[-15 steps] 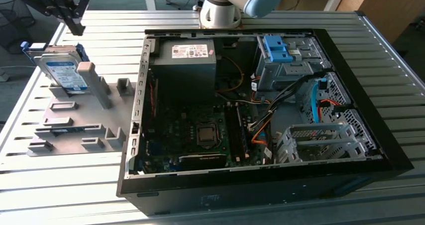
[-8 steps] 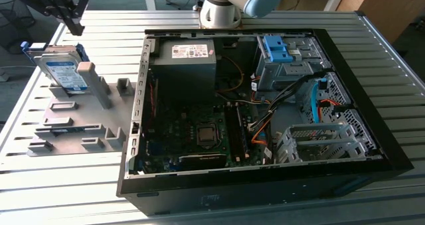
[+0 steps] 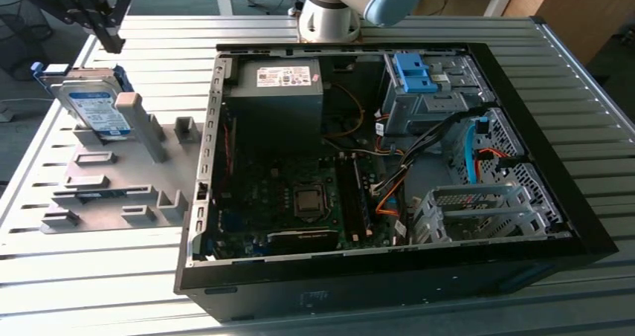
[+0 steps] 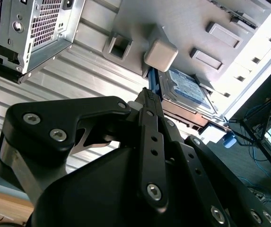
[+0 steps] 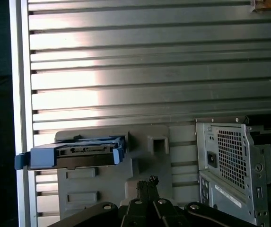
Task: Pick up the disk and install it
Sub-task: 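Reach for the disk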
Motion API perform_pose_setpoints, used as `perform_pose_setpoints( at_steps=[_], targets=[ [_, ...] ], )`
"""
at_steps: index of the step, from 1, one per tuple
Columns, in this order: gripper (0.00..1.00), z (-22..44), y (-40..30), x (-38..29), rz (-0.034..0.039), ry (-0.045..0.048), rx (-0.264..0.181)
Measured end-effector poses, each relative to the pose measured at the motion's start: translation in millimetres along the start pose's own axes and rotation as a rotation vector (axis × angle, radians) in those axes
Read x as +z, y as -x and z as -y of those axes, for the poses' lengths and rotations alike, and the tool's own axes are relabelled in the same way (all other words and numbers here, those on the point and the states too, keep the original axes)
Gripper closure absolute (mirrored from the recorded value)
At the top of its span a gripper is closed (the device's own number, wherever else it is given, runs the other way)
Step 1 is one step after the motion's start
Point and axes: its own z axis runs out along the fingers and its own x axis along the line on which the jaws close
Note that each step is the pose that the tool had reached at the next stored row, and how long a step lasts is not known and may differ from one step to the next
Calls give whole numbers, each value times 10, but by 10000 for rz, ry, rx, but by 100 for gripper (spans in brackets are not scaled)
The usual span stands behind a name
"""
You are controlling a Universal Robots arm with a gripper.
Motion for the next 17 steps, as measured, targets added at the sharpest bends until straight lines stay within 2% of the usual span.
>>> perform_pose_setpoints(
  at_steps=[11, 17],
  targets=[
    [89, -16, -62, 5, 0, 0, -1],
    [89, -45, -150, 12, -2, -2, 0]
  ],
)
